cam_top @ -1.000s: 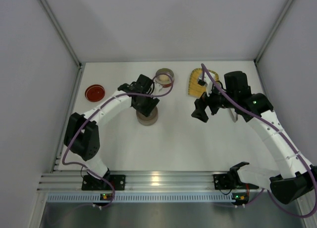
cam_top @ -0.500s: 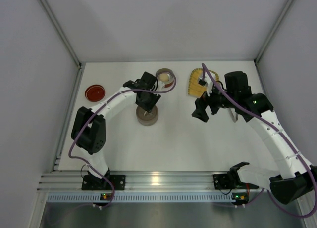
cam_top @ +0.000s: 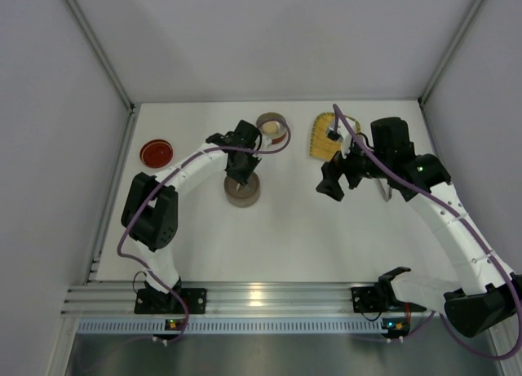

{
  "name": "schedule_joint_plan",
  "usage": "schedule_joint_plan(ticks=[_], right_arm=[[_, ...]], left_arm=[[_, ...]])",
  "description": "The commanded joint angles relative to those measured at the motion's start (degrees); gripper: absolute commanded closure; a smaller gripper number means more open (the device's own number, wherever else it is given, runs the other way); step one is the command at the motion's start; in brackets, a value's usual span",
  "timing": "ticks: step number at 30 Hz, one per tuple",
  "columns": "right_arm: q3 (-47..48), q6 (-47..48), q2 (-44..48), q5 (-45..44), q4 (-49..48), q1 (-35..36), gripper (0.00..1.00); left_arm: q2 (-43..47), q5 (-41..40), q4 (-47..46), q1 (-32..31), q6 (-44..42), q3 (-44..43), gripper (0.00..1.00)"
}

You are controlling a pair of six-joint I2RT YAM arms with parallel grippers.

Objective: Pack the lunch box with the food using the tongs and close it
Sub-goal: Close the box lid on the packing box.

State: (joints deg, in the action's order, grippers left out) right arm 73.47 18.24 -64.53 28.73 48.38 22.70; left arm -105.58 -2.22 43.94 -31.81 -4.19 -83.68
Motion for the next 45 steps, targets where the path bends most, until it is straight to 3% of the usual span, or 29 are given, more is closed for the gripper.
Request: schedule_joint_plan(ticks=[1,4,20,25,32,45], right_arm=[[0.53,0.13,1.6,0.62,-3.47,-0.73,0.01],[0.71,0.13,1.52,0.62,-3.47,-0.81,0.01],[1.06,-0.13,1.25,1.06,-2.94,-0.81,0.0],[1.24,0.13,1.34,0.8,-2.77,-0.81,0.01],[0.88,0.31,1.52,0.8,-2.41,-0.9,0.01],[1.06,-0.31,-0.15,1.5,-3.29,-0.99,0.01]], left_arm=[[1.08,-0.77,1.05,-0.18,0.49,-2.01,0.84],[1.95,-0.68,1.93,-0.27,1.02,-2.28,1.0],[7.58,7.22,11.25,-0.09,6.27,-10.8,1.0],[6.97,-1.11,10.64,0.08,17.36,-8.52,1.0],[9.69,-2.61,7.74,0.35,27.02,-4.22,1.0],[6.27,-6.13,5.19,0.44,30.2,-3.24,1.0]])
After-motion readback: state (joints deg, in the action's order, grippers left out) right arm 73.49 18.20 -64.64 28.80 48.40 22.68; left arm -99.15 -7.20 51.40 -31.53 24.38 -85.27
